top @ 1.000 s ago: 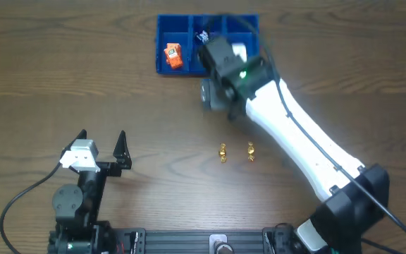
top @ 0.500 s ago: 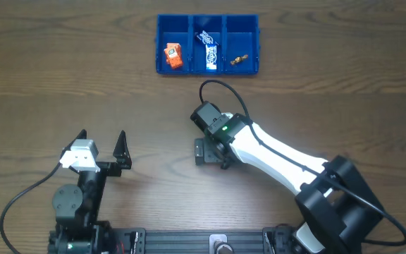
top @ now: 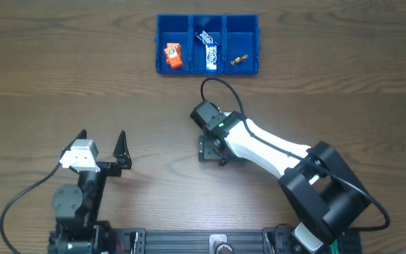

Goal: Sort Candies Into Trays

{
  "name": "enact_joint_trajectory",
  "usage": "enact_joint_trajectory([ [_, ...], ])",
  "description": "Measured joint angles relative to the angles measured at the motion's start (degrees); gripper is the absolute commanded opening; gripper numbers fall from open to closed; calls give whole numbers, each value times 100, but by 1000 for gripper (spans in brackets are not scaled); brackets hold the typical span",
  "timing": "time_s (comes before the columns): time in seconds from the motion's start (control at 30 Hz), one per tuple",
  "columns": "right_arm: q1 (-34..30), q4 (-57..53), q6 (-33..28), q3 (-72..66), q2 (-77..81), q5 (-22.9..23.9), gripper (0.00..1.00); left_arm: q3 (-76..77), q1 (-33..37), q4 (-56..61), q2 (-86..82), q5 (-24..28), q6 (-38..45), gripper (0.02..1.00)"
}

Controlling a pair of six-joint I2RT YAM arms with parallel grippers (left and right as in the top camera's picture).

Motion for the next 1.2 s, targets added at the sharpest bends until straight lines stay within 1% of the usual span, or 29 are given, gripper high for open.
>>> enact_joint_trajectory([
  [0.03, -7, 2, 7, 0, 0, 13, 741, 0, 0, 0, -2, 0, 0, 998],
  [0.1, -20, 2, 11, 0, 11, 42, 656, 0, 0, 0, -2, 0, -2, 998],
  [0.27, -20, 0, 57, 0, 61, 127, 524, 0, 0, 0, 0, 0, 0, 998],
  [0.3, -20, 0, 74, 0, 63, 133, 472, 0, 0, 0, -2, 0, 0, 998],
  [0.33, -20, 2, 94, 0, 63, 146, 358, 0, 0, 0, -2, 0, 0, 998],
  [0.37, -20, 4, 120, 0, 63, 153, 299, 0, 0, 0, -2, 0, 0, 998],
  [0.43, -20, 7, 138, 0, 63, 162, 279, 0, 0, 0, -2, 0, -2, 996],
  [0.57, -20, 4, 153, 0, 63, 170, 172, 0, 0, 0, 0, 0, -2, 998],
  [0.83, -20, -37, 138, 26, 63, 175, 154, 0, 0, 0, -2, 0, -2, 998],
  [0.93, -101, -476, 63, 284, 107, 195, 130, 0, 0, 0, -2, 0, -2, 998],
  [1.07, -404, -1257, -243, 1274, 188, 240, 130, 0, 0, 2, -2, -2, 0, 998],
  [1.2, -953, -1786, -769, 2872, 201, 345, 128, 0, 0, 2, -2, 0, 0, 998],
])
